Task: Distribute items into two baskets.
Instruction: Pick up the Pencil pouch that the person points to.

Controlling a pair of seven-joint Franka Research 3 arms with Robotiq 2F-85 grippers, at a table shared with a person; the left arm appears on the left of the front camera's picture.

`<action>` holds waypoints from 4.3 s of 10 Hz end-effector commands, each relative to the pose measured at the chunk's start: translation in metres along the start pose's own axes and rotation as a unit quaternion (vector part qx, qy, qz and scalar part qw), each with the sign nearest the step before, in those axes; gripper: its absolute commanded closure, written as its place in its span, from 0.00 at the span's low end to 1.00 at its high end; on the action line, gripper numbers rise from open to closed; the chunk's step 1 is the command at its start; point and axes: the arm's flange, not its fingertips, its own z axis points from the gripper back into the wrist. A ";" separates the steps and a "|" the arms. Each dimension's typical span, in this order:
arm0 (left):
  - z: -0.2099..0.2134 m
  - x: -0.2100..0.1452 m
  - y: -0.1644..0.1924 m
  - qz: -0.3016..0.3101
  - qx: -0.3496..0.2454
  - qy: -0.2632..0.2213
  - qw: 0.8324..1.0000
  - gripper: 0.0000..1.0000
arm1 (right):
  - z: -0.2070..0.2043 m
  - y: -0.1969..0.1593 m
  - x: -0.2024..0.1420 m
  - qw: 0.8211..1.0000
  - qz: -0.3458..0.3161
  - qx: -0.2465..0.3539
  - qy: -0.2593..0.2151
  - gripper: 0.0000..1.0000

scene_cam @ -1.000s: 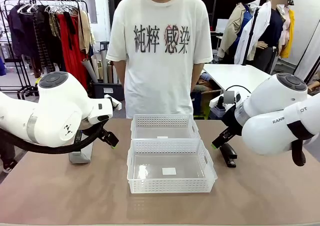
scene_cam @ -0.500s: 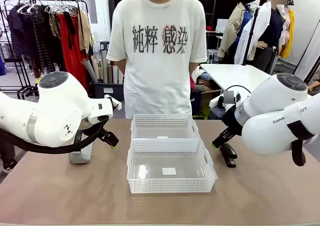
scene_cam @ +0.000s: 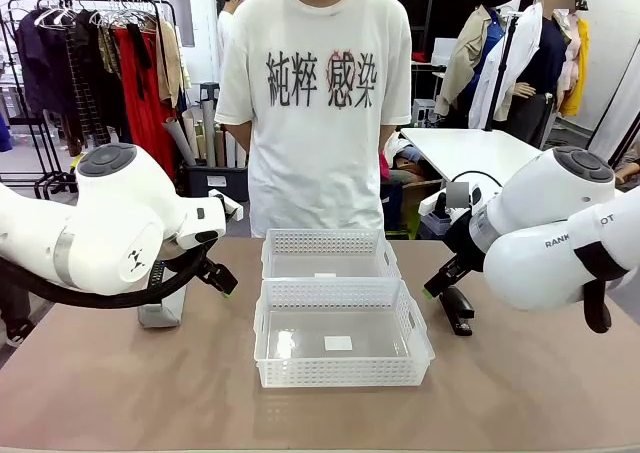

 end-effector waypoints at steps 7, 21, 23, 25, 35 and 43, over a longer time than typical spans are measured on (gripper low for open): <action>0.000 0.000 0.000 0.000 0.000 0.000 1.000 0.00 | 0.000 0.000 0.000 1.000 0.000 0.000 0.000 0.00; 0.033 0.024 -0.027 -0.030 -0.070 -0.082 0.994 0.00 | 0.024 0.026 0.014 0.995 0.000 -0.095 -0.004 0.00; 0.033 0.024 -0.027 -0.030 -0.070 -0.082 0.994 0.00 | 0.024 0.026 0.014 0.995 0.000 -0.095 -0.004 0.00; 0.033 0.024 -0.027 -0.030 -0.070 -0.082 0.994 0.00 | 0.024 0.026 0.014 0.995 0.000 -0.095 -0.004 0.00; 0.084 0.070 0.023 0.093 -0.346 -0.026 0.933 0.00 | 0.101 -0.040 0.068 0.942 -0.233 0.239 -0.037 0.00; 0.104 0.074 0.033 0.153 -0.418 -0.056 0.894 0.00 | 0.119 -0.051 0.066 0.922 -0.269 0.271 -0.059 0.00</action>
